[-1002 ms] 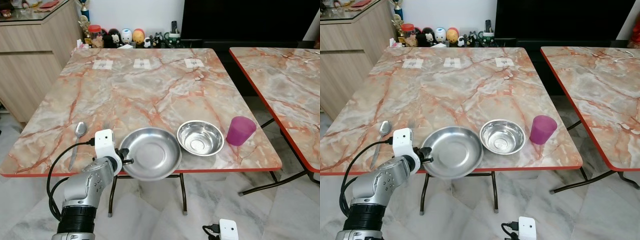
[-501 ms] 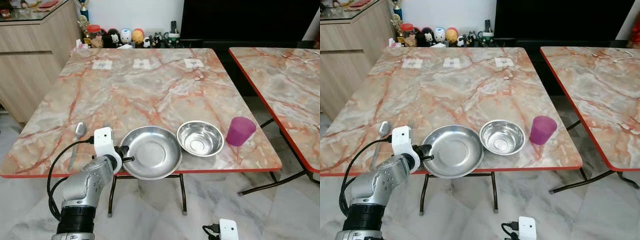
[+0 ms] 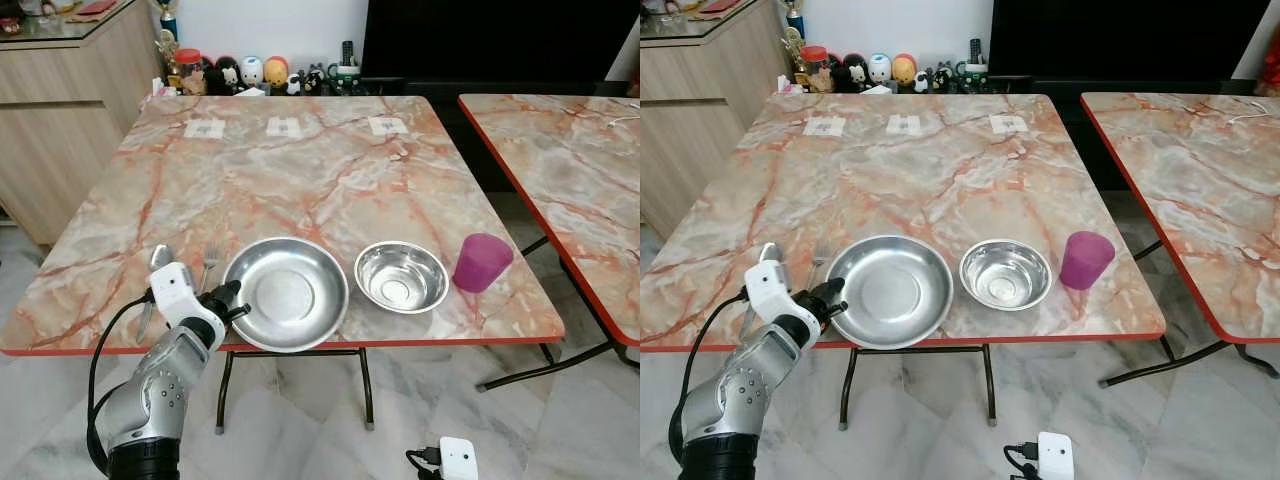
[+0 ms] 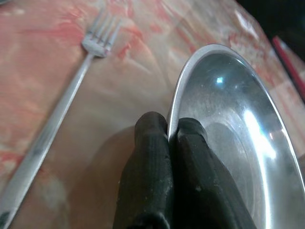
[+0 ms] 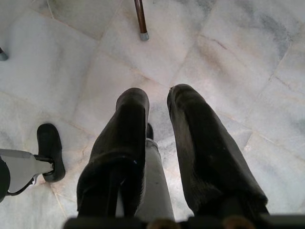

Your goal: Setting the table

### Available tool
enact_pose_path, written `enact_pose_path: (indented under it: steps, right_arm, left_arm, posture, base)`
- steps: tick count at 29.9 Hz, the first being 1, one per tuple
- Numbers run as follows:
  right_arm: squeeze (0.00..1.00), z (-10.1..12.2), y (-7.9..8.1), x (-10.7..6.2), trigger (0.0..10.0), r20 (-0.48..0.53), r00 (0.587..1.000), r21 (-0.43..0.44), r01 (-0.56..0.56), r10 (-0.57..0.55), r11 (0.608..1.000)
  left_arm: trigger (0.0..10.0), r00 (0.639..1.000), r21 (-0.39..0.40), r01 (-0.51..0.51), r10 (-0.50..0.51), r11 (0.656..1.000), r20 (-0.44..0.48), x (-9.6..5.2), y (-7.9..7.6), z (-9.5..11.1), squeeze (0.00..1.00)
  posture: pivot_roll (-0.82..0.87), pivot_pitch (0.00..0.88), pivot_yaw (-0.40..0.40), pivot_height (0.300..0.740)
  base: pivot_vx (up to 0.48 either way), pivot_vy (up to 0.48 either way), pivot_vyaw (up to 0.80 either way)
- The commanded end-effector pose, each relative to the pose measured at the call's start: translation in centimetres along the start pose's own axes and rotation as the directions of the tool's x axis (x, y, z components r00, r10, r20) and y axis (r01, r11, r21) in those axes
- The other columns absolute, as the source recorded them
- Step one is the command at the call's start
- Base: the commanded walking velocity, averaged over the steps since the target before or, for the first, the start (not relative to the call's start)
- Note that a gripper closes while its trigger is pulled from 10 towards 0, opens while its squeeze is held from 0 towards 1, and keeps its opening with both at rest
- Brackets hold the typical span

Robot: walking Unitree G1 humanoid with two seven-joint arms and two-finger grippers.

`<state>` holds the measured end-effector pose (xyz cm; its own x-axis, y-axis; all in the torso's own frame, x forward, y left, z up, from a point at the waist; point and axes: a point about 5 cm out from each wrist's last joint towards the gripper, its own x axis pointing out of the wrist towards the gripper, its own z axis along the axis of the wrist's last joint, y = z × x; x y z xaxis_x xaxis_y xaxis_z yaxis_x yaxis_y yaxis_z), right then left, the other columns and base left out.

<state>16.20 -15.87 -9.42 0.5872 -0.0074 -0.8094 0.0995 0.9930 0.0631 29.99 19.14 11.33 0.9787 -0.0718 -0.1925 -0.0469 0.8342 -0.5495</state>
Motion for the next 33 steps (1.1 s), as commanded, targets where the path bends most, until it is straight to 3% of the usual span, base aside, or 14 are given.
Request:
enact_pose_path:
  steps: [1, 3, 6, 7, 8, 10, 18, 27, 33]
  right_arm:
    - [0.0, -0.05, -0.17, 0.0, 10.0, -0.01, 1.0, -0.008, 0.0, 0.0, 1.0]
    - [0.0, -0.06, -0.2, -0.01, 10.0, -0.01, 1.0, -0.009, -0.001, 0.0, 1.0]
    - [0.0, -0.07, -0.24, -0.01, 10.0, -0.011, 1.0, -0.012, -0.002, 0.001, 1.0]
    - [0.0, -0.08, -0.26, -0.01, 10.0, -0.011, 1.0, -0.013, -0.002, 0.002, 1.0]
    - [0.0, -0.09, -0.27, -0.02, 10.0, -0.012, 1.0, -0.015, -0.002, 0.002, 1.0]
    - [0.0, -0.09, -0.33, -0.02, 10.0, -0.012, 1.0, -0.016, -0.001, 0.001, 1.0]
    - [0.0, -0.03, -0.41, -0.01, 10.0, -0.011, 1.0, -0.021, -0.003, 0.003, 1.0]
    - [0.0, -0.17, -0.61, -0.07, 10.0, -0.012, 1.0, -0.023, 0.0, 0.0, 1.0]
    - [0.0, -0.34, -0.68, -0.12, 10.0, -0.016, 1.0, -0.025, -0.003, 0.003, 1.0]
  left_arm:
    - [0.0, 0.998, -0.047, 0.027, -0.024, 0.999, 0.065, -0.2, -0.14, 0.7, 0.0]
    - [0.0, 0.995, -0.089, 0.038, -0.029, 0.995, 0.092, -0.3, -0.04, 0.8, 0.0]
    - [0.0, 0.984, -0.219, 0.077, -0.038, 0.973, 0.176, -0.68, 0.37, 1.11, 0.0]
    - [4.3, 0.98, -0.265, 0.088, -0.035, 0.96, 0.198, -0.8, 0.53, 1.15, 0.0]
    - [4.3, 0.977, -0.293, 0.094, -0.032, 0.951, 0.211, -0.88, 0.63, 1.16, 0.0]
    - [10.0, 0.97, -0.337, 0.117, -0.035, 0.934, 0.242, -1.02, 0.75, 1.2, 0.0]
    - [10.0, 0.955, -0.418, 0.172, -0.047, 0.892, 0.293, -1.07, 0.68, 0.67, 0.0]
    - [10.0, 0.946, -0.417, 0.204, -0.069, 0.886, 0.317, -1.12, 0.71, 0.99, 0.0]
    - [10.0, 0.931, -0.404, 0.253, -0.107, 0.879, 0.35, -1.16, -0.15, 1.56, 0.0]
  posture:
    - [0.15, 0.013, -0.054, 0.74]
    - [0.14, 0.012, -0.055, 0.74]
    - [0.14, 0.01, -0.062, 0.74]
    - [0.14, 0.01, -0.062, 0.74]
    - [0.14, 0.01, -0.062, 0.74]
    - [0.14, 0.009, -0.067, 0.74]
    - [0.13, 0.009, -0.082, 0.74]
    - [0.11, 0.0, -0.083, 0.74]
    - [0.12, 0.0, -0.085, 0.74]
  base:
    - [0.0, 0.0, 0.0]
    - [0.0, 0.0, 0.0]
    - [0.0, 0.0, 0.0]
    - [0.0, 0.0, 0.0]
    - [0.0, 0.0, 0.0]
    - [0.0, 0.0, 0.0]
    - [0.0, 0.0, 0.0]
    - [0.0, 0.0, 0.0]
    - [0.0, -0.08, 0.0]
